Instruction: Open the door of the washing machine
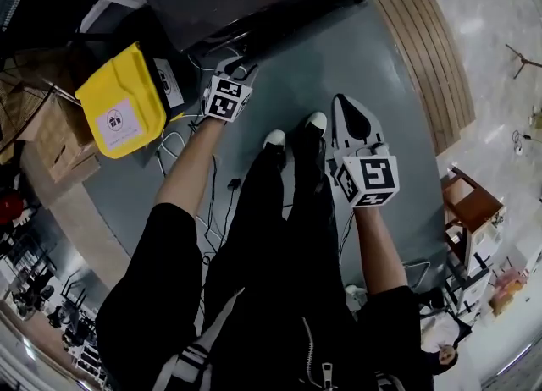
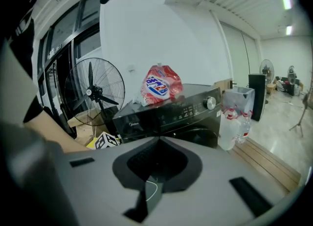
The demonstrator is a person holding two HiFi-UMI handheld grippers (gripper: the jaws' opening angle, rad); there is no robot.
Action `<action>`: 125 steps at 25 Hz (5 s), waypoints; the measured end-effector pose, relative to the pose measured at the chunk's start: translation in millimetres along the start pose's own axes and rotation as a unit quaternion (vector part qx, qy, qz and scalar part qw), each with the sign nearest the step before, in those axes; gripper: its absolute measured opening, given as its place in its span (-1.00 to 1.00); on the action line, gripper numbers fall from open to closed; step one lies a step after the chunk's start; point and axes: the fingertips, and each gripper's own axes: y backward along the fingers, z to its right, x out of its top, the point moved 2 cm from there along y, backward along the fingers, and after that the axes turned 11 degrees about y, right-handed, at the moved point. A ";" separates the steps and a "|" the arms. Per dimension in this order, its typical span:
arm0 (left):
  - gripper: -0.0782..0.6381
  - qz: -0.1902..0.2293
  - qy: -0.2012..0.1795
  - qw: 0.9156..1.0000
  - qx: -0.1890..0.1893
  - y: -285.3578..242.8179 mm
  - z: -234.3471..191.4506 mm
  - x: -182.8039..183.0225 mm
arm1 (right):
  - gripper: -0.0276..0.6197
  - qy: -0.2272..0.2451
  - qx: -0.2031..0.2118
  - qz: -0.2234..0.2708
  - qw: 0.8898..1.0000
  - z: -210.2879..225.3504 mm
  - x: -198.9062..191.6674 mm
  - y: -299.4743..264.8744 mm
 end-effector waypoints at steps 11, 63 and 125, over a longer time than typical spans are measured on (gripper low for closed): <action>-0.46 -0.041 -0.001 0.999 -0.008 -49.9 -8.3 -7.7 | -0.91 -0.003 -0.026 -0.034 0.999 23.2 -38.1 27.3; -0.58 -0.020 0.306 0.951 0.027 -207.1 482.6 -9.6 | -0.90 0.015 0.042 -0.024 0.999 388.9 -94.6 169.0; -0.77 0.324 0.155 0.917 0.172 179.8 238.9 213.3 | -0.91 0.177 0.244 0.106 0.948 113.3 149.1 49.0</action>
